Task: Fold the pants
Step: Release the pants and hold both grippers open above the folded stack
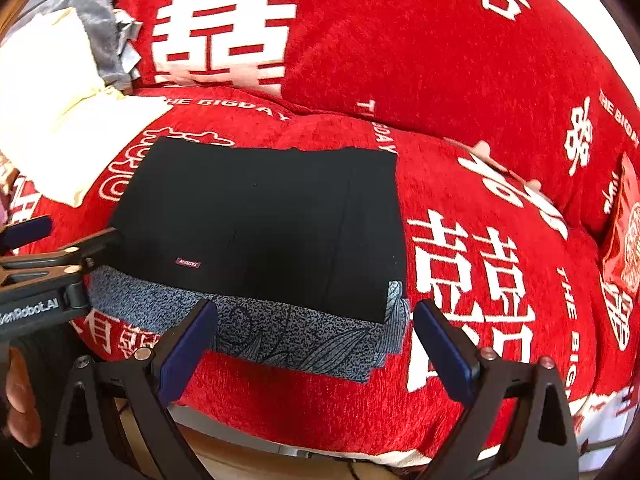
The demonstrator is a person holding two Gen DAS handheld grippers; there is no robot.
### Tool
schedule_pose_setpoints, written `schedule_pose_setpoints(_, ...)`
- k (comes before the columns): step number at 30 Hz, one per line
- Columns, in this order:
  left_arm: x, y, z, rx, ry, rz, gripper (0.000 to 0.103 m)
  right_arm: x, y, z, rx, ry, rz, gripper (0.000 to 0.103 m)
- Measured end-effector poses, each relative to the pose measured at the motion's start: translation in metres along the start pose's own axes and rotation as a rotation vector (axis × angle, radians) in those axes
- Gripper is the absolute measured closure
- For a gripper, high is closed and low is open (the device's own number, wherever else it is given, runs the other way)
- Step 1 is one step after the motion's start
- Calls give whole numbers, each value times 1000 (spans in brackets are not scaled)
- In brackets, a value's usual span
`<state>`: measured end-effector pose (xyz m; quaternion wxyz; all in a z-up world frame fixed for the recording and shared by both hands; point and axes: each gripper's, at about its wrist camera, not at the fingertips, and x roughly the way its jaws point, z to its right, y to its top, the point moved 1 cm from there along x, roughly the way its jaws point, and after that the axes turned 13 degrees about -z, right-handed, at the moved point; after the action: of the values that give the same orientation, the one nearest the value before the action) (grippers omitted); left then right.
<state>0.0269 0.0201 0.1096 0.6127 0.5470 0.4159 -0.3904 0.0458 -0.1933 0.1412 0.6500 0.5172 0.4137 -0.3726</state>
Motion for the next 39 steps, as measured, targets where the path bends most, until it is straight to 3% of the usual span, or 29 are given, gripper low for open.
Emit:
schedule_pose_setpoints(6, 4, 1, 2, 23, 13, -26, 0, 2, -7, -2, 47, -6, -14, 4)
schedule_pose_setpoints(13, -10, -2, 11, 42, 35, 1, 0, 0, -11, -3, 76, 2, -25, 4)
schedule_pose_setpoints(39, -14, -7, 17, 74, 18, -27, 0, -1, -10, 5, 92, -7, -16, 4)
